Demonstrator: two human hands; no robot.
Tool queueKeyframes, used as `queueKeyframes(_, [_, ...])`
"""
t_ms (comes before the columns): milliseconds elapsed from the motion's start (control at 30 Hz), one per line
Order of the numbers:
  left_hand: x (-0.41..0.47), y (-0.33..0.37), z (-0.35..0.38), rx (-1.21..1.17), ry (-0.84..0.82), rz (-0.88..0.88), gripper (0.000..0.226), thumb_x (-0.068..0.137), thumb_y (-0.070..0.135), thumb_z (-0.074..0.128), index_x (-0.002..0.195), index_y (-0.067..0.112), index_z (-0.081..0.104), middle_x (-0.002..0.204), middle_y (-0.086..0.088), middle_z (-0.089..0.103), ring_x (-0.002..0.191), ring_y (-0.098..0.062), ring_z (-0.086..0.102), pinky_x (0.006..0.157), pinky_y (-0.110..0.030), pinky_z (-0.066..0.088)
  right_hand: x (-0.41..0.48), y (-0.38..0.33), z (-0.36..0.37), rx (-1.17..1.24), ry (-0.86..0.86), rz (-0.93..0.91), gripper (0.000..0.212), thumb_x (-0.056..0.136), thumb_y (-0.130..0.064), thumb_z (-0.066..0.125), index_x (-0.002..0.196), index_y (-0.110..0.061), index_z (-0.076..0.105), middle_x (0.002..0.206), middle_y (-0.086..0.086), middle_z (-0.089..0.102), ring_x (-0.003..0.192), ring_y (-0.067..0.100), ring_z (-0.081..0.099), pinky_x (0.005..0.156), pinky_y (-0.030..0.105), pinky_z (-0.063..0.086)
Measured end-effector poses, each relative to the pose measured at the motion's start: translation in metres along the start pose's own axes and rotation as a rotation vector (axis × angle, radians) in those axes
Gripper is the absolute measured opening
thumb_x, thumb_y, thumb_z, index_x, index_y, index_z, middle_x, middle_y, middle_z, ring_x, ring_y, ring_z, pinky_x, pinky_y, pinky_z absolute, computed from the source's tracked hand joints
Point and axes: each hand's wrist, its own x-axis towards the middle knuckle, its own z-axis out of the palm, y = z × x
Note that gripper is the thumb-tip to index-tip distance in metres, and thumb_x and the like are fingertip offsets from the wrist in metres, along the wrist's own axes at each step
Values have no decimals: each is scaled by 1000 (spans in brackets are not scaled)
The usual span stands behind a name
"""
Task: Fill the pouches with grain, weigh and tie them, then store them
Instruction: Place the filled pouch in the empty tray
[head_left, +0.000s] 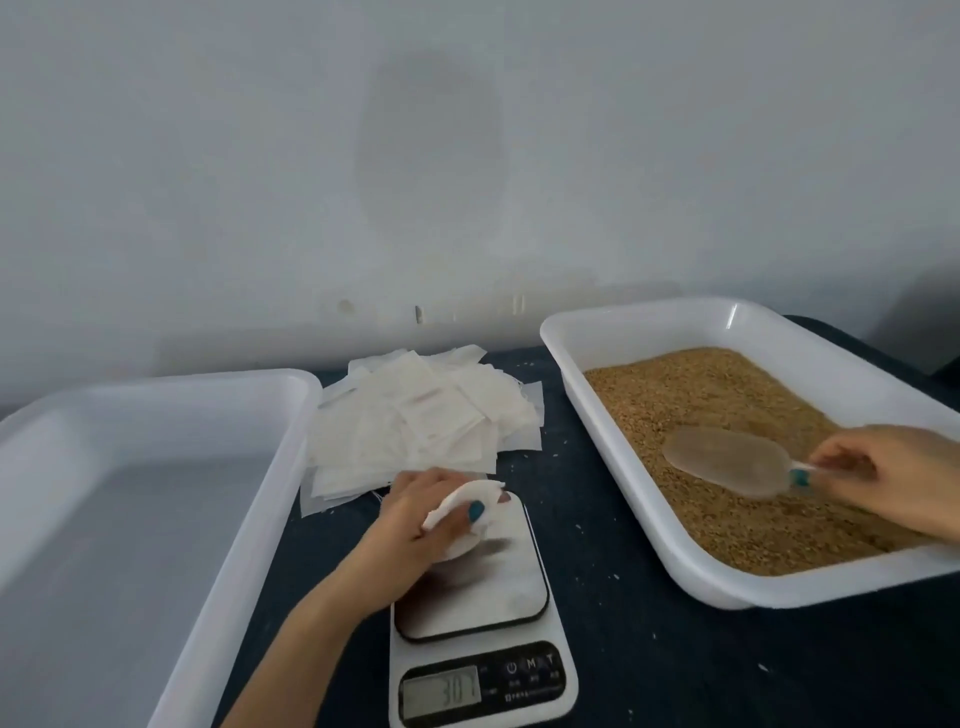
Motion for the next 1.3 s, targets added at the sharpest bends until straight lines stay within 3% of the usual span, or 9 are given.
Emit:
queueKeyframes(133, [-2,5,3,-57,202,57,28,91,22,68,97,50,65,103,19,57,102,-6,55,82,-13,41,3,-1,4,-48,104,-26,21,72,-50,75,87,-46,62,83,-22,63,74,-5,58,66,26,53])
queueKeyframes(267, [-7,2,3,-105,336,71,22,85,20,76,91,40,69,98,16,66,92,-12,62,72,-17,47,-17,-57,-15,-113,326,-214,41,75,-38,75,111,-45,57,101,-21,64,88,5,57,82,38,54])
queueKeyframes(400, [-12,0,3,-99,361,59,23,84,20,77,91,39,68,96,18,68,89,-8,63,67,-12,44,-58,-154,-13,209,337,-494,32,84,-54,54,115,-47,55,108,-37,55,102,-13,53,77,14,43])
queueKeyframes(500, [-14,1,0,-90,376,77,22,84,19,77,92,37,68,95,18,68,87,-7,62,67,-9,43,-68,-206,27,470,186,-602,35,86,-42,64,120,-43,55,111,-33,58,109,-13,53,89,8,42])
queueKeyframes(600, [-15,2,-1,-63,383,108,22,83,16,77,92,35,69,93,18,67,86,-10,62,67,-10,42,-59,-224,73,603,47,-566,37,90,-30,69,123,-37,54,119,-27,56,118,-7,50,97,12,40])
queueKeyframes(767, [-16,2,1,-47,390,115,24,82,13,76,92,33,69,93,19,67,88,-9,62,68,-11,44,-45,-225,115,712,75,-481,50,91,-30,71,135,-34,49,128,-24,53,123,-6,45,100,12,38])
queueKeyframes(900, [-15,3,2,-46,392,135,25,82,12,75,94,32,69,95,19,67,90,-9,62,69,-11,43,-30,-235,119,724,91,-512,40,90,-31,71,120,-48,52,116,-25,57,116,-8,47,93,7,37])
queueKeyframes(1033, [-17,4,1,-35,410,158,28,82,10,76,96,33,68,95,19,66,89,-8,62,69,-10,43,-23,-240,122,753,134,-491,24,91,-28,71,112,-35,64,110,-12,60,109,-3,53,89,11,42])
queueKeyframes(1300, [-16,1,0,-28,413,161,25,82,11,76,96,30,69,95,19,66,88,-6,62,68,-8,42,-24,-243,125,850,206,-504,23,90,-21,72,107,-36,66,105,-16,63,107,0,57,87,6,42])
